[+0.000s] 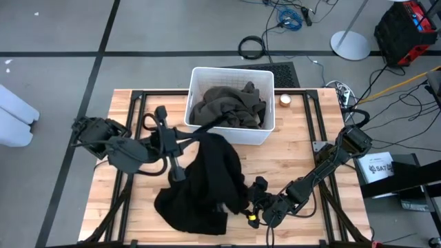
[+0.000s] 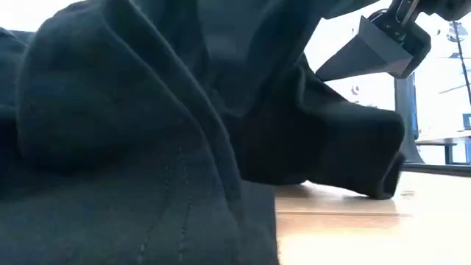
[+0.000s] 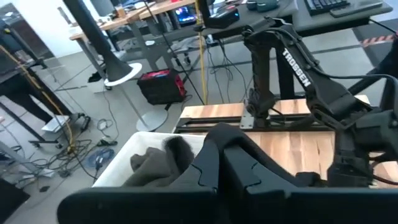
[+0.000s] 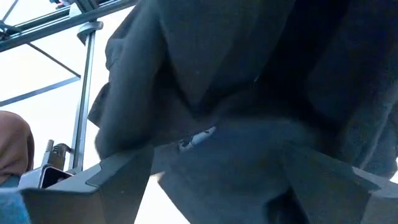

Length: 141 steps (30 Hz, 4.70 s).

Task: Sort clothes
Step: Put the black boxer into the white laundry bin

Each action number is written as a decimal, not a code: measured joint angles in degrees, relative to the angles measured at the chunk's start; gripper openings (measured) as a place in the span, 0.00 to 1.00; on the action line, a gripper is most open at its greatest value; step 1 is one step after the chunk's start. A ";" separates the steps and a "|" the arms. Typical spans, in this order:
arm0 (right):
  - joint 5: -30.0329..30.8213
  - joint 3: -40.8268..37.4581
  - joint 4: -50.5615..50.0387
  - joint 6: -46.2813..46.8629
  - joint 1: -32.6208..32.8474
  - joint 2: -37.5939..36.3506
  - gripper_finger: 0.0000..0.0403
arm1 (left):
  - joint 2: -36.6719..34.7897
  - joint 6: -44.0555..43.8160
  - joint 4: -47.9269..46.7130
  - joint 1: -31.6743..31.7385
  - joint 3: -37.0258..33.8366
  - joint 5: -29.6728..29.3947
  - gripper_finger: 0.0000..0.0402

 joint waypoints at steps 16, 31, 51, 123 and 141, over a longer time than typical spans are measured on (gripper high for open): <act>3.41 0.02 -9.81 5.87 -1.59 0.50 0.85 | -0.21 -0.07 -0.23 -0.11 -0.02 -0.91 0.02; 15.71 6.08 -25.16 4.36 -0.20 0.37 0.85 | -0.11 -3.49 -5.93 -0.11 -0.02 0.05 0.02; -7.86 6.08 -23.93 -7.24 -13.11 2.24 0.08 | 0.05 -4.57 -6.10 -0.61 -0.04 0.66 0.02; -0.53 64.39 -77.29 20.66 20.44 3.28 0.00 | 8.29 -38.76 -26.56 -29.16 -6.05 -8.71 0.02; -13.73 35.94 -82.42 22.53 4.30 -2.17 0.00 | 1.93 -51.20 -26.10 -17.85 -46.92 -0.02 0.01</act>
